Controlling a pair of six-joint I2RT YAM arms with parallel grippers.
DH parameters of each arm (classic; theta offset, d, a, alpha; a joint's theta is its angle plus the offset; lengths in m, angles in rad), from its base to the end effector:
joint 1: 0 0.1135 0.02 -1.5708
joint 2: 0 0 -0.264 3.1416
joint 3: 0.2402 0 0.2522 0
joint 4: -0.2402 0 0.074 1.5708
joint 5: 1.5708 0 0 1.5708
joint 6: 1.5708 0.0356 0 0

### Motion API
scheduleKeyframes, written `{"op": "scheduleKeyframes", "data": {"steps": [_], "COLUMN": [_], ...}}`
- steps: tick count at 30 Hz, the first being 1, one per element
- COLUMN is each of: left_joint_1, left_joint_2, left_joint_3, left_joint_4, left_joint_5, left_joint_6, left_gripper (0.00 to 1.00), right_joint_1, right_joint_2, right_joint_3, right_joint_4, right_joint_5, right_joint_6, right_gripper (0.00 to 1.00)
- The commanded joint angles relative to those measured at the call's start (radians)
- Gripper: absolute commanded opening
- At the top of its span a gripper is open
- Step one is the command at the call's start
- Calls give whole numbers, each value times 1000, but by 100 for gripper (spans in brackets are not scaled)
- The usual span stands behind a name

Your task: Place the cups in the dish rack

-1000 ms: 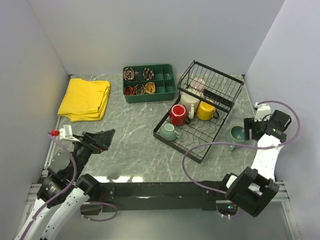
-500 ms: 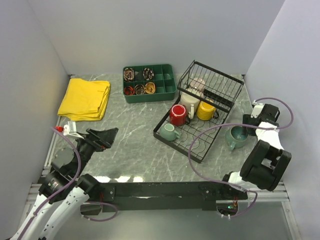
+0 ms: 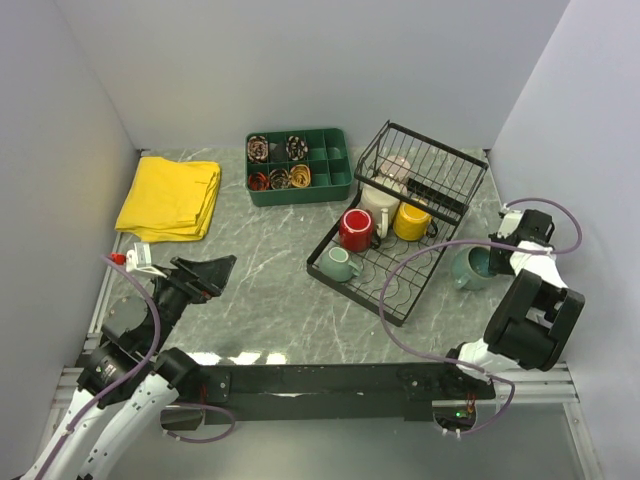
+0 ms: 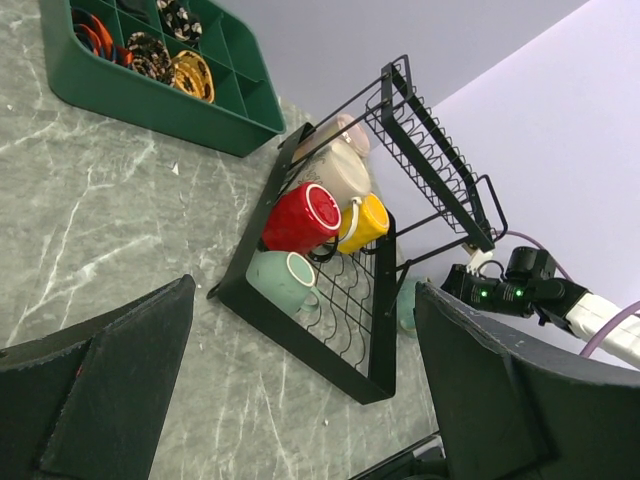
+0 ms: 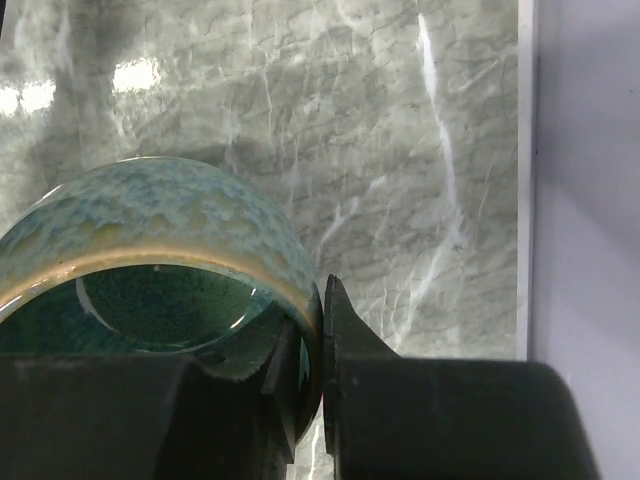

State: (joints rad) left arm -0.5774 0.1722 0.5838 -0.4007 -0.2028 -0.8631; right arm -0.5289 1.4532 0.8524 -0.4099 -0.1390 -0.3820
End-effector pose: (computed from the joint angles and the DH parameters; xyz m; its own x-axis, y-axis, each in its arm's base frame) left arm 0.0620 -0.0318 0.3129 -0.2721 -0.7110 -0.6484 0.2448 0.6005 -0.7612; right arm 0.2469 -0.1386 0.1941 -0.8413 0.0641 -0.5367 0.1321 0.9872 -0.0891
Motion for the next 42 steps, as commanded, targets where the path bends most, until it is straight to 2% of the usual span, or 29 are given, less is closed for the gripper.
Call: {"op": "scheduleKeyframes", "data": {"steps": [1, 8, 16, 19, 23, 26, 31, 33, 37, 39, 40, 41, 42], "left_joint_1": [-1, 1, 1, 1, 1, 1, 1, 1, 1, 1, -1, -1, -7], "left_joint_2": [-17, -5, 36, 59, 101, 142, 251, 288, 427, 519, 551, 584, 646], "left_joint_3": [34, 45, 56, 67, 76, 76, 80, 97, 145, 168, 186, 195, 205], "left_joint_4": [22, 43, 100, 125, 195, 288, 532, 601, 846, 936, 985, 1099, 1147], "left_joint_5": [22, 59, 138, 187, 274, 376, 503, 549, 605, 638, 651, 658, 663], "left_joint_6": [-10, -2, 19, 41, 20, -39, -167, -201, -315, -402, -437, -474, -535], "left_gripper": [96, 96, 96, 96, 96, 96, 96, 96, 96, 96, 96, 96, 96], "right_joint_1": [1, 1, 1, 1, 7, 67, 285, 313, 326, 363, 381, 401, 421], "right_joint_2": [-83, -356, -534, -612, -659, -636, -596, -547, -458, -435, -418, -412, -401], "right_joint_3": [40, 157, 295, 367, 462, 534, 702, 766, 894, 924, 922, 922, 922], "right_joint_4": [-10, -194, -371, -426, -467, -469, -423, -431, -386, -314, -270, -185, -143], "right_joint_5": [-30, -62, -71, -146, -328, -436, -398, -447, -623, -672, -697, -703, -705], "right_joint_6": [-4, -116, -176, -149, -69, 15, 158, 193, 316, 371, 452, 486, 517], "right_gripper": [0, 0, 0, 0, 0, 0, 0, 0, 0, 0, 0, 0, 0]}}
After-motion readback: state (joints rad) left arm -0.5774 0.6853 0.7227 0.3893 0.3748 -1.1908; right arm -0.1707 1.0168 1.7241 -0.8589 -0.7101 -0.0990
